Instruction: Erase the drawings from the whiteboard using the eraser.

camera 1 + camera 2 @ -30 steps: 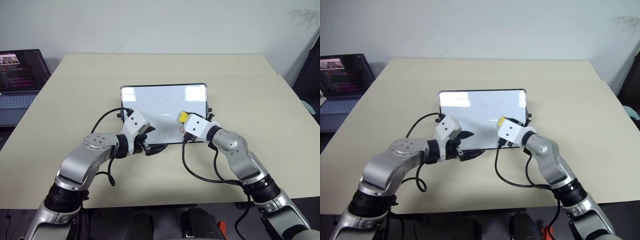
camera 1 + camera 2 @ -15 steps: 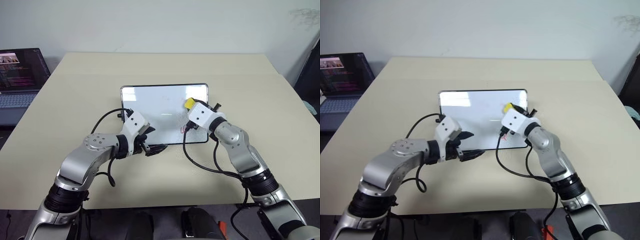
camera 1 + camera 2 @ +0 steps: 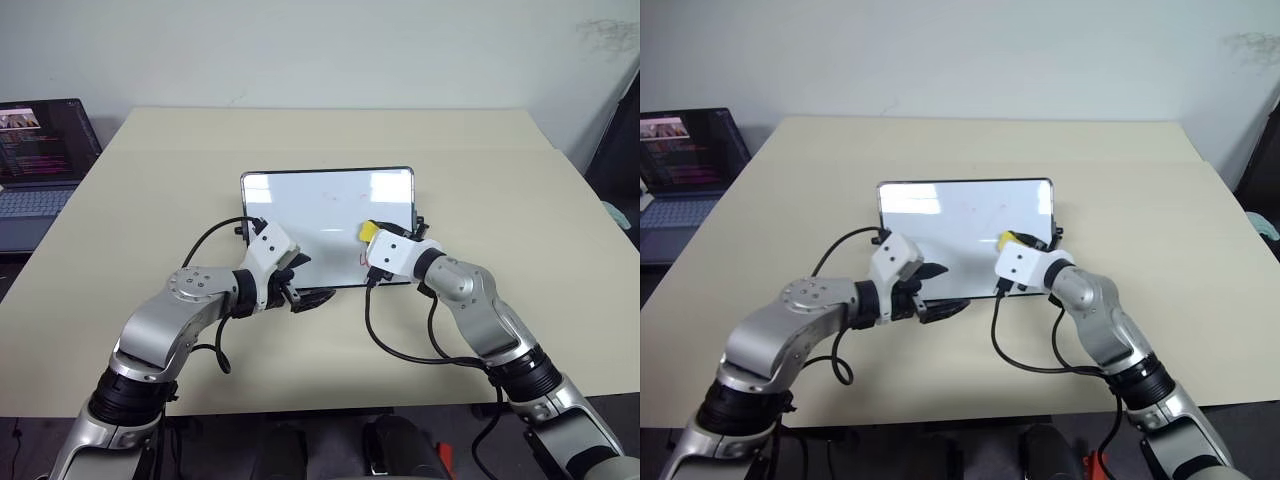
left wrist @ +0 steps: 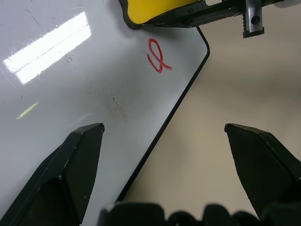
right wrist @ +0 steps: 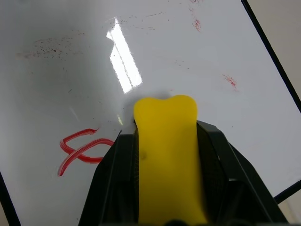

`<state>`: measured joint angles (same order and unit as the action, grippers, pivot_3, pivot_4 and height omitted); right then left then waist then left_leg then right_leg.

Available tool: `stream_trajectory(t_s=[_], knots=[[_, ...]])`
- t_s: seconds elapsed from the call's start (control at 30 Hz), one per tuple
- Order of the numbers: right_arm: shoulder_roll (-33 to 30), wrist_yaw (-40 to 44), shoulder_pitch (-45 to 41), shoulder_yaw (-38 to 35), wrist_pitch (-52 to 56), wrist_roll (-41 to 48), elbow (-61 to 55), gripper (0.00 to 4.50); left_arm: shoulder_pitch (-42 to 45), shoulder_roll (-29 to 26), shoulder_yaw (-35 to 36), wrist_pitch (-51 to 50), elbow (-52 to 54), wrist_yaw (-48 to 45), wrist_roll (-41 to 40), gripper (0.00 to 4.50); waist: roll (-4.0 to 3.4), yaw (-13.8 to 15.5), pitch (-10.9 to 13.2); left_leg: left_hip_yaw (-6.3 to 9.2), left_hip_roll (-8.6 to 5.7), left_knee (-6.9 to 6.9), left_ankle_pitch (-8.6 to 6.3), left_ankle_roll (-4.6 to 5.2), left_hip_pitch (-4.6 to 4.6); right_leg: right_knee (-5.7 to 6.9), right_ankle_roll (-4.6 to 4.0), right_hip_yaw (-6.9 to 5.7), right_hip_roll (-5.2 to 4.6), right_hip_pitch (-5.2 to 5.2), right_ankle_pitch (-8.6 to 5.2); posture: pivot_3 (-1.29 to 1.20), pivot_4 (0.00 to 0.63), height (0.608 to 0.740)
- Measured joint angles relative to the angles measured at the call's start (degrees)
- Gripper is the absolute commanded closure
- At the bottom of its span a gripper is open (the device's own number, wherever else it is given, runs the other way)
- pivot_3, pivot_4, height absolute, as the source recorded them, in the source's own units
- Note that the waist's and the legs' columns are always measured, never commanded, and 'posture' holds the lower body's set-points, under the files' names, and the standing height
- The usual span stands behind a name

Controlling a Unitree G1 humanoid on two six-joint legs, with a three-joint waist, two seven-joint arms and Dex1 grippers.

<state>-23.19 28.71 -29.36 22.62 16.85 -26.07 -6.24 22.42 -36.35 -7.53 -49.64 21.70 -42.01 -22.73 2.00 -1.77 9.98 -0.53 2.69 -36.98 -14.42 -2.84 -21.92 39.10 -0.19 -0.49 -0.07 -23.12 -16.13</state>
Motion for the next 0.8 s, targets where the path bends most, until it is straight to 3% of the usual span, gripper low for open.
stream_trajectory(t_s=[0.37, 0.8], knots=[[3.70, -6.92, -2.47, -2.59, -0.94, 0.03, 3.36, 3.17, -0.67, 0.01, -0.37, 0.00, 0.54, 0.07, -0.03, 0.00, 0.00, 0.09, 0.00, -0.01, -0.01, 0.01, 0.01, 0.01, -0.08, -0.05, -0.01, 0.01, 0.00, -0.04, 0.01, 0.00, 0.150, 0.740], [5.24, -9.03, -3.12, -4.85, -1.53, 1.31, 4.81, 3.17, -0.85, 0.01, -0.58, -0.55, 1.26, 0.12, -0.53, 0.00, 0.00, 0.07, 0.00, -0.01, -0.01, 0.02, 0.00, 0.01, -0.12, -0.08, -0.02, 0.01, -0.02, -0.06, 0.00, 0.00, 0.150, 0.740]])
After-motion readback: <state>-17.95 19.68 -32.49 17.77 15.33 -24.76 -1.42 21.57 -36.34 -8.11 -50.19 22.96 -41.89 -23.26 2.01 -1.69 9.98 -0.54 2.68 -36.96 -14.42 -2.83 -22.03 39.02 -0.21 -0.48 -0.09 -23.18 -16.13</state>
